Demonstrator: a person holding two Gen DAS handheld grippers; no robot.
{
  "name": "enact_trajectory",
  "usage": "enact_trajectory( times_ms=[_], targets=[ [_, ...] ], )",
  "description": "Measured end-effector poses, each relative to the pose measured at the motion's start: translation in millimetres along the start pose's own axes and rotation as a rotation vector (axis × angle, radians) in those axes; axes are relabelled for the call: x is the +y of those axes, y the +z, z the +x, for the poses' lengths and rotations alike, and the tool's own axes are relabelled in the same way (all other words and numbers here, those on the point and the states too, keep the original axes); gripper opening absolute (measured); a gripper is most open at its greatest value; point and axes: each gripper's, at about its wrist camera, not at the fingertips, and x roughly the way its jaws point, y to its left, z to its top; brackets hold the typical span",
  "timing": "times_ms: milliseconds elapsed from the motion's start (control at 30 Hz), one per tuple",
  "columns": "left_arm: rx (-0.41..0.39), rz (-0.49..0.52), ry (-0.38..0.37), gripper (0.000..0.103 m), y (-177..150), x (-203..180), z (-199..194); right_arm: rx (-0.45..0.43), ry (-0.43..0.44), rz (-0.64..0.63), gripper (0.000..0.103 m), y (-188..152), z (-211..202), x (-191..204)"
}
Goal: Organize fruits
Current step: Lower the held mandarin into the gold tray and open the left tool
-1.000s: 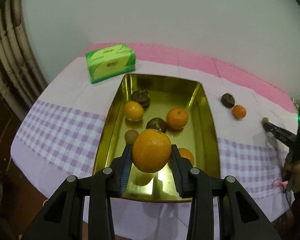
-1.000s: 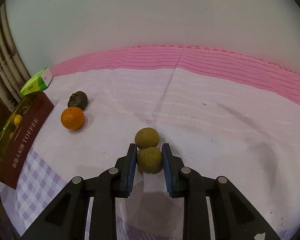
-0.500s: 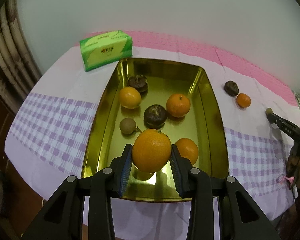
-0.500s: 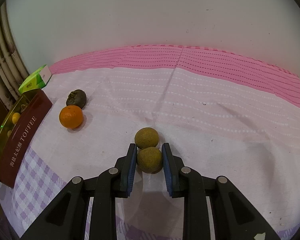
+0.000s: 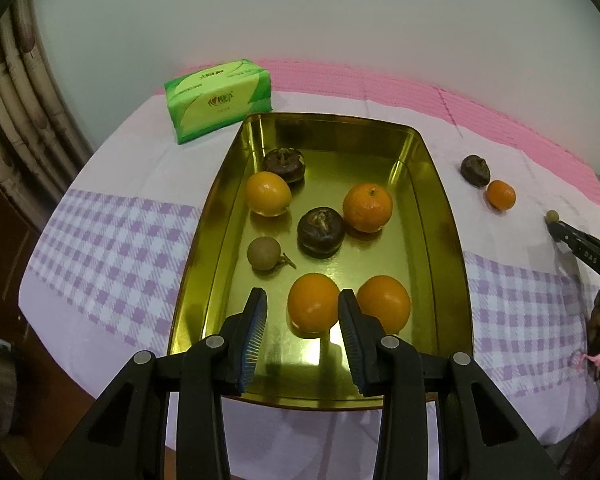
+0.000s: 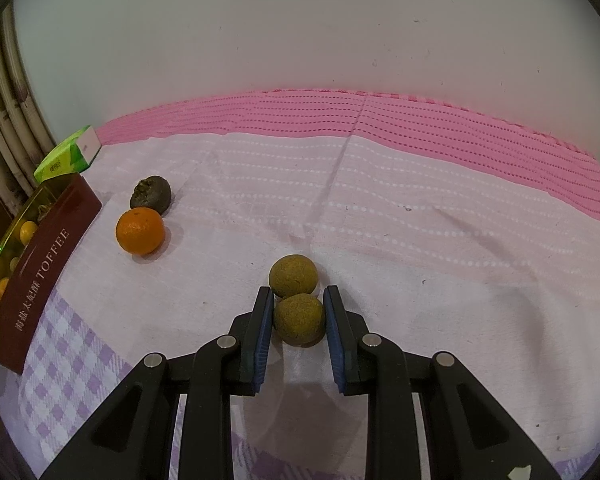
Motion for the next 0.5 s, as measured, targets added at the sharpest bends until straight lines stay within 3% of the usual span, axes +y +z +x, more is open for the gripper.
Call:
enact_trajectory(
  times_ms=[500],
  targets=[
    [-0.002, -0.023, 0.022, 0.039, 1.5, 3.1, -4.2, 0.012, -0.027, -0.018, 0.023, 1.0, 1.6, 3.8]
  ],
)
